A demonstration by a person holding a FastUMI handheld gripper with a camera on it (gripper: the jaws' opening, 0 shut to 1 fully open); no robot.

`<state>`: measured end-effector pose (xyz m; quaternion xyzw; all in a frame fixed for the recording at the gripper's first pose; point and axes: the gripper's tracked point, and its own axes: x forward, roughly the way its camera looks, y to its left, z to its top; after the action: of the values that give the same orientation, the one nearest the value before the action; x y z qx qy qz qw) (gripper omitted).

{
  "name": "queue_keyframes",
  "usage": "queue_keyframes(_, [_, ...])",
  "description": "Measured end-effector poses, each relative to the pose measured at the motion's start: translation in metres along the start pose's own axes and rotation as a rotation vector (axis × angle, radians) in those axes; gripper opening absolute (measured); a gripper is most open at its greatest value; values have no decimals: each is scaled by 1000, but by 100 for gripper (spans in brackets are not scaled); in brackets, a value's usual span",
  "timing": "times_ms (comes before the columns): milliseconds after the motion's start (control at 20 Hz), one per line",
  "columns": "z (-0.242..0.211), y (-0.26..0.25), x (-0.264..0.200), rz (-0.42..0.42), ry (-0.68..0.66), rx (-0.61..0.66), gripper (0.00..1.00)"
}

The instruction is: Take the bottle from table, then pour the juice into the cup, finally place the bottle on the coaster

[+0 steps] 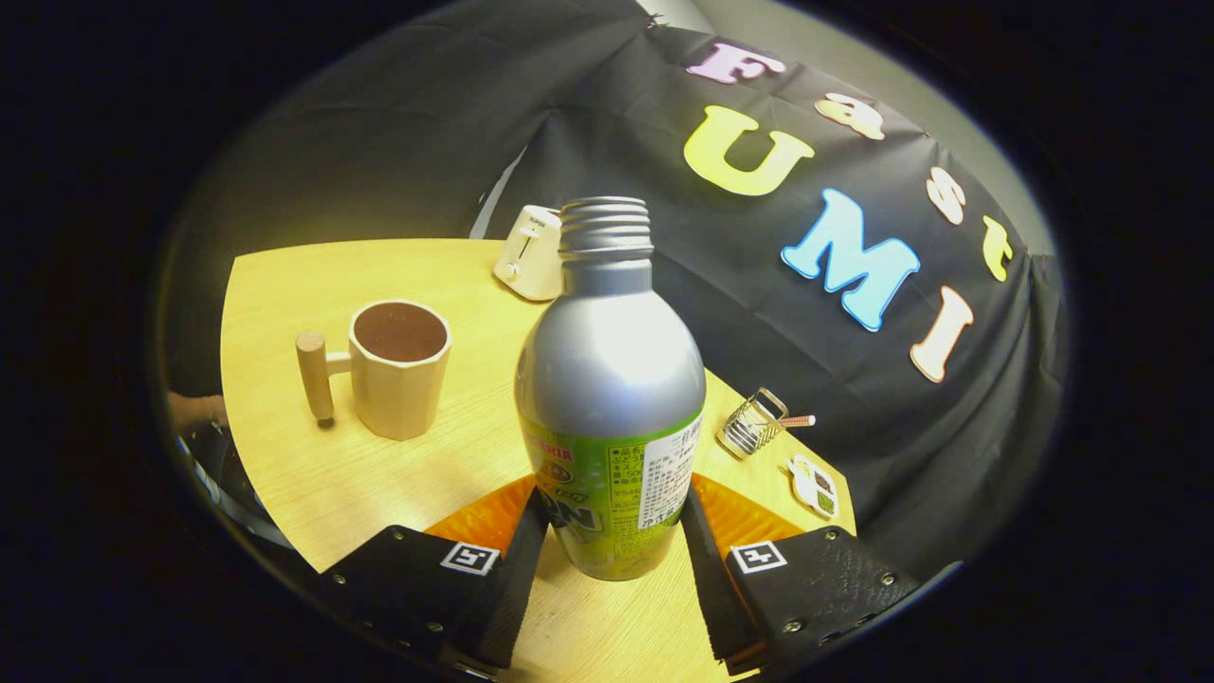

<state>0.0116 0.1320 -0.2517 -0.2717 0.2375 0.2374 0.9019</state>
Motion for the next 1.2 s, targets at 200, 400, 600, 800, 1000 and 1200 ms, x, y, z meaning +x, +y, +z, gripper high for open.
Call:
queue_keyframes(200, [3,6,5,3,21,-76,74])
queue_keyframes(400, [9,7,4,-2,38,-175,74])
queue_keyframes(600, [14,8,8,12,53,-272,74])
queue_keyframes(800, [13,8,10,13,85,-341,74])
queue_keyframes(1000, [14,11,17,14,116,-396,74])
queue_keyframes(1200, [15,10,22,0,148,-506,74])
